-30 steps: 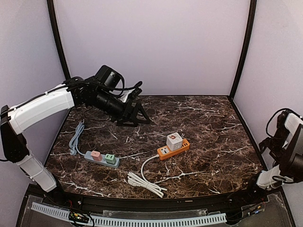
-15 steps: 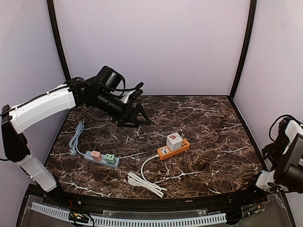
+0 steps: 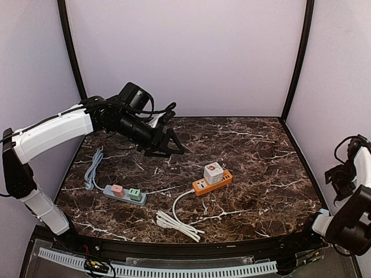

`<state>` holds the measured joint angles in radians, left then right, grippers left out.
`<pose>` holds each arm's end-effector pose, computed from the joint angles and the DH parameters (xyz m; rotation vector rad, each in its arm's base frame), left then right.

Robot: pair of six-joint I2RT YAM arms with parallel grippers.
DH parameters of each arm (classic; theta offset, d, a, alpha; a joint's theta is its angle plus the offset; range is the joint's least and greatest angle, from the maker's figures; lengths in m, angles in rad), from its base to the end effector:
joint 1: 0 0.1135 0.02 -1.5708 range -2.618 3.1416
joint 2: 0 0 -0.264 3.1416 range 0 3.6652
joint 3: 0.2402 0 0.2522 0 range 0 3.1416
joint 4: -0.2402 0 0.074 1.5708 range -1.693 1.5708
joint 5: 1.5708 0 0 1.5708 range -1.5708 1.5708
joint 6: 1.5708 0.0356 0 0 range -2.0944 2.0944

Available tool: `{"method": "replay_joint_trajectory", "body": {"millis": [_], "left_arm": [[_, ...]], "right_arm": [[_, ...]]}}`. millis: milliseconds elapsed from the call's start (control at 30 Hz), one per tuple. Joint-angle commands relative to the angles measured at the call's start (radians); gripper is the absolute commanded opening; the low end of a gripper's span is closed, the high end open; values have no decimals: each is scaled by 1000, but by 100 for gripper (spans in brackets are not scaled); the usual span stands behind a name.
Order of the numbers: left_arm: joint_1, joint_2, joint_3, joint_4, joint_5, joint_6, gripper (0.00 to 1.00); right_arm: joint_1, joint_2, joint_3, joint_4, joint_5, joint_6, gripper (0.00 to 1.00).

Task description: Insert the plug

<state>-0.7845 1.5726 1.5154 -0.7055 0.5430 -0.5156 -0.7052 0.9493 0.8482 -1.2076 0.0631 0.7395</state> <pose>0.2305 -0.2560 0.3512 0.6405 2.4782 -1.2210 0.1085 -0.0953 0.2573 1.9113 2.1508 -0.0843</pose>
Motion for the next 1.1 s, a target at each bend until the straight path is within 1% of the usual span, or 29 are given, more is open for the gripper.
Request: {"method": "replay_joint_trajectory", "body": {"millis": [0, 67, 167, 267, 333, 433, 533, 567, 600, 667, 767, 867, 1067], "left_arm": [[-5, -32, -33, 22, 18, 10, 74], [-5, -37, -44, 29, 17, 7, 74], [-5, -55, -62, 50, 14, 1, 73], [-5, -76, -83, 58, 2, -2, 73], [-5, -91, -95, 61, -3, -3, 73], [-5, -105, -101, 49, -10, 2, 73], [-5, -111, -99, 37, -16, 6, 73], [-5, -114, -96, 36, -19, 6, 73], [-5, -116, -96, 38, -21, 3, 73], [-5, -127, -105, 56, -31, -5, 73], [-5, -155, -150, 94, -51, -22, 72], [-5, -195, -208, 162, -61, -52, 72], [-5, -233, -287, 224, -54, -66, 71]], "right_arm": [[-2, 15, 69, -26, 106, -114, 76], [-1, 52, 83, -41, 141, -148, 79], [2, 125, 100, -23, 61, -190, 86], [1, 162, 95, 53, -7, -248, 92], [1, 184, 68, 106, -55, -293, 93], [5, 239, 55, 129, -145, -325, 92], [56, 303, 70, 113, -127, -318, 93], [87, 328, 80, 97, -95, -299, 96], [121, 358, 94, 72, -71, -282, 98], [169, 421, 140, 23, -67, -258, 99], [208, 486, 241, -88, 33, -196, 99], [214, 473, 280, -149, 58, -146, 99], [222, 433, 182, -167, 56, -175, 99]]}}
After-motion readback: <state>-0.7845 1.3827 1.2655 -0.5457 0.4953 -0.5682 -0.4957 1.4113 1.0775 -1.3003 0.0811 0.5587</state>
